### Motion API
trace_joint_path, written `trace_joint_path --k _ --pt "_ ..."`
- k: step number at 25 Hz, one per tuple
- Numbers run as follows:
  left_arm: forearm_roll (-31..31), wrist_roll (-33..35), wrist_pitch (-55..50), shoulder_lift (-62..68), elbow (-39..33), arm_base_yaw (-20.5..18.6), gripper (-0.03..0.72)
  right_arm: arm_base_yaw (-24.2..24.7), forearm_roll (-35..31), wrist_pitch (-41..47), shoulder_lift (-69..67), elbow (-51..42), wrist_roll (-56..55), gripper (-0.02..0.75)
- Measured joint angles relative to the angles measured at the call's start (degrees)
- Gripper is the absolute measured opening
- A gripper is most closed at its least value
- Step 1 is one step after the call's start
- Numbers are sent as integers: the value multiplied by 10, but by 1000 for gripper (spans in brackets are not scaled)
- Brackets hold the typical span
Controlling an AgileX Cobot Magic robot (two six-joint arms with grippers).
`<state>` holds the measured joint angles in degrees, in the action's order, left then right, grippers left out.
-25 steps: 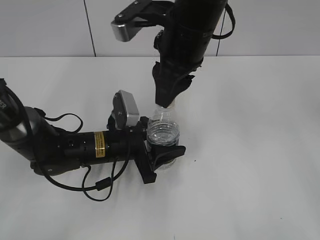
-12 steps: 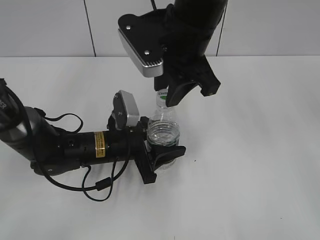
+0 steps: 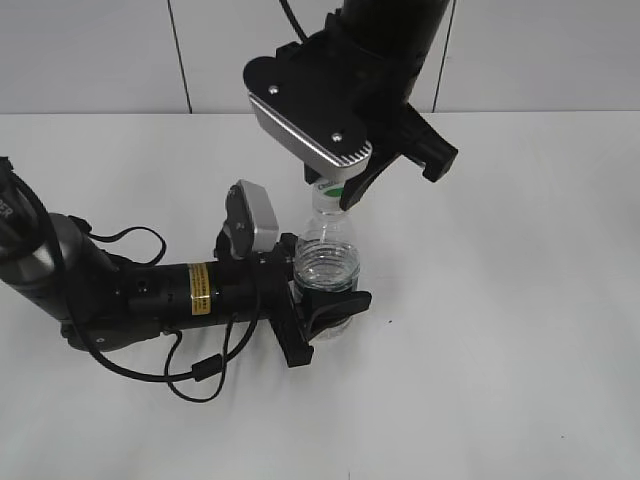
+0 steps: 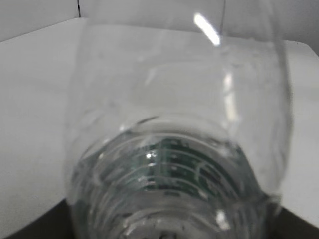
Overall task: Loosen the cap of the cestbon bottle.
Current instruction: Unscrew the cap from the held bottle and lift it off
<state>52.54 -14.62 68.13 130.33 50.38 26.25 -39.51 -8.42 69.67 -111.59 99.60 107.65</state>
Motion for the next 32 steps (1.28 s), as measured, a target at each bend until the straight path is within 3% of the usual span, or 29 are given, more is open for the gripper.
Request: trace_joint_path --k 23,27,32 --pt "0 -1 0 0 0 0 401 -16 27 -1 30 0 107 290" --pt "0 -1 0 0 0 0 401 -16 19 0 49 0 19 290" --pt "0 -1 0 0 0 0 401 -16 2 0 80 3 -253 290"
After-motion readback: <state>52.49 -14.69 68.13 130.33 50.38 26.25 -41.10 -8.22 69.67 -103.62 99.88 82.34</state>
